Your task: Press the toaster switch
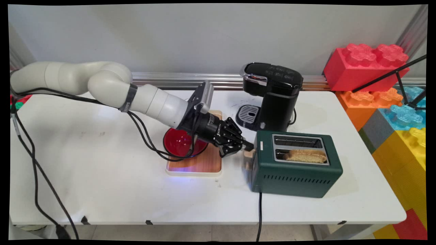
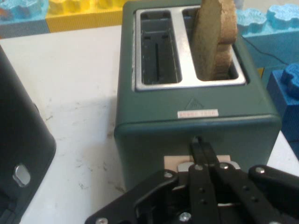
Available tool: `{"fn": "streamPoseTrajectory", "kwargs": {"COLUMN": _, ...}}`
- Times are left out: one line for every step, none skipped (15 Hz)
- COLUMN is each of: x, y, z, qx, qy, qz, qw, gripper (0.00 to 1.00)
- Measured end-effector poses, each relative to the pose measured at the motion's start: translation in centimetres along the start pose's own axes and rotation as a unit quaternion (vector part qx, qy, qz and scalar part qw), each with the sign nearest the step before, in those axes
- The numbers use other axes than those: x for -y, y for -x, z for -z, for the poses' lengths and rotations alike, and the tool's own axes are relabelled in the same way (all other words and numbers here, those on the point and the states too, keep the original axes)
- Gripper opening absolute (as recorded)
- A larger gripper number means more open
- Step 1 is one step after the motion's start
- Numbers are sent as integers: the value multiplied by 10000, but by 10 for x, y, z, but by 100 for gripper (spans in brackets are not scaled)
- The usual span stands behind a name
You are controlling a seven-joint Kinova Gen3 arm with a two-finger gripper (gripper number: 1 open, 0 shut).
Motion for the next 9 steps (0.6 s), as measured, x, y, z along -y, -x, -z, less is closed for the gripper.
{"fn": "streamPoseTrajectory", "kwargs": {"x": 0, "y": 1, "z": -1, "qx": 38, "qy": -2, "qz": -4, "qw": 10000, "gripper": 0}}
{"fn": "streamPoseTrajectory", "kwargs": {"x": 0, "y": 3, "z": -2, "qx": 71, "qy": -5, "qz": -4, "qw": 10000, "gripper": 0}}
{"fn": "streamPoseTrajectory", "kwargs": {"x": 0, "y": 4, "z": -3, "qx": 110, "qy": -1, "qz": 3, "qw": 9999, "gripper": 0}}
{"fn": "streamPoseTrajectory", "kwargs": {"x": 0, "y": 6, "z": -4, "qx": 146, "qy": 4, "qz": 9, "qw": 9999, "gripper": 0}}
{"fn": "streamPoseTrajectory", "kwargs": {"x": -1, "y": 7, "z": -5, "qx": 174, "qy": 8, "qz": 16, "qw": 9998, "gripper": 0}}
{"fn": "streamPoseTrajectory", "kwargs": {"x": -1, "y": 8, "z": -6, "qx": 205, "qy": 11, "qz": 25, "qw": 9998, "gripper": 0}}
{"fn": "streamPoseTrajectory", "kwargs": {"x": -1, "y": 9, "z": -7, "qx": 226, "qy": 14, "qz": 32, "qw": 9997, "gripper": 0}}
{"fn": "streamPoseTrajectory", "kwargs": {"x": -1, "y": 9, "z": -8, "qx": 241, "qy": 16, "qz": 38, "qw": 9997, "gripper": 0}}
{"fn": "streamPoseTrajectory", "kwargs": {"x": -1, "y": 9, "z": -9, "qx": 251, "qy": 17, "qz": 43, "qw": 9997, "gripper": 0}}
